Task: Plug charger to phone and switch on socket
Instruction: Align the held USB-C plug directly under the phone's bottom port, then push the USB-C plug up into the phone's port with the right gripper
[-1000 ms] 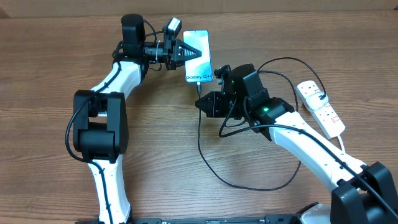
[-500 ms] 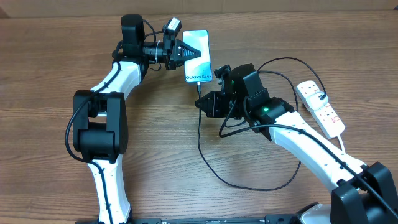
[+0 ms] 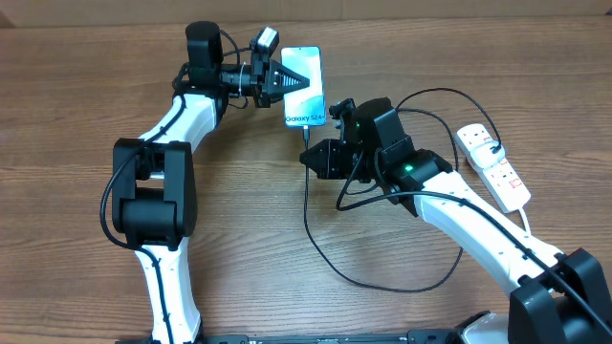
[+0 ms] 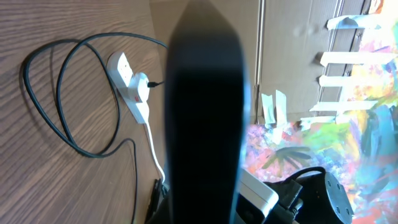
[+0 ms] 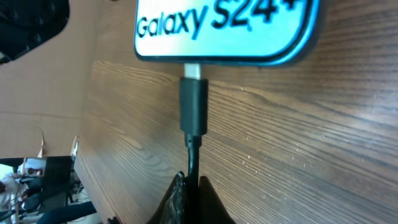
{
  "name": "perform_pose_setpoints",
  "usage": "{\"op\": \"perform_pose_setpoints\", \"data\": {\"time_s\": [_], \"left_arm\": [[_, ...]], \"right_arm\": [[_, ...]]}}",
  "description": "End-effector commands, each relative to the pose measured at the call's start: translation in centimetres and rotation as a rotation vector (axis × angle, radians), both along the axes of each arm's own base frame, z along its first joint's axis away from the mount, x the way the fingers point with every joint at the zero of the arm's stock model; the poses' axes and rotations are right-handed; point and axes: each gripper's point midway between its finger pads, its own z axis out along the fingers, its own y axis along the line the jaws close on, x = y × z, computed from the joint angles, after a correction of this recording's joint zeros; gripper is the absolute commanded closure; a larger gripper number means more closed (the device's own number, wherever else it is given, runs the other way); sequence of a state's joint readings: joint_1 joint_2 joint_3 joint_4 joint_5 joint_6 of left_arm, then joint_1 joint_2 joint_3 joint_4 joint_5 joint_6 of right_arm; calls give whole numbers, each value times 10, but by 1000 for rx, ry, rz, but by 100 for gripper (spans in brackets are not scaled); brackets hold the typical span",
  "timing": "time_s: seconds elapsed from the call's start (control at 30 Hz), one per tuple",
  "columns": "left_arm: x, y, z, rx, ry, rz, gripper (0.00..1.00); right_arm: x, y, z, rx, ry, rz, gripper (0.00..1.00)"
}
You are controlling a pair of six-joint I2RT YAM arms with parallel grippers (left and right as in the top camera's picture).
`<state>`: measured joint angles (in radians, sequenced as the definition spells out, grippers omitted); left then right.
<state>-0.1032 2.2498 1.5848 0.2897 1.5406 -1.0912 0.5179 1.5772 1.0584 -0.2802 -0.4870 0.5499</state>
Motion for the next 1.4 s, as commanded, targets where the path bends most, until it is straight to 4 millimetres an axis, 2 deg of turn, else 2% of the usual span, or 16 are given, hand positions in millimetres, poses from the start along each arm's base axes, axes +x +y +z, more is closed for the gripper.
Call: {"op": "perform_pose_setpoints", "data": {"time_s": [0.0,0.13,0.2,0.3,0.43,0.53,0.57,0.6,0.67,0.8,0.9,1.07,1.1,1.2,1.23,1.37], "left_arm": [[-6,2,18,-22,-84,-34,96],[-6,2,18,-22,-88,-34,96],[-6,2,18,-23,-95,-34,96],[-5,2,18,-23,-107,-32,96],[0,1,16,-11,-111,-1,96],[6,1,14,2,-112,30,96],[6,1,14,3,-112,33,96],[8,1,13,8,-113,45,96],[10,1,12,12,-113,55,96],[12,1,12,16,-114,64,96],[12,1,12,15,-114,64,96],[11,1,12,15,-121,62,96],[11,1,12,15,-121,62,96],[11,1,12,15,-121,63,96],[12,1,12,15,-121,63,96],[12,1,12,15,-121,63,96]], "right_arm": [[14,-6,9,-11,-67,-57,96],[22,-9,11,-26,-102,-90,95],[25,-11,11,-32,-113,-102,85],[24,-11,9,-39,-103,-102,61],[18,-11,5,-49,-79,-92,47],[9,-2,7,-25,-72,-39,36],[7,0,7,-23,-77,-23,28],[2,5,8,-29,-95,15,12],[-3,11,10,-46,-117,49,0],[-1,11,16,-165,-166,17,0],[17,-14,24,-363,-240,-144,0],[29,-20,25,-422,-307,-183,0],[30,-21,24,-428,-310,-182,5],[32,-21,23,-426,-323,-188,33],[33,-21,21,-428,-323,-190,37],[30,-17,12,-442,-309,-174,37]]}}
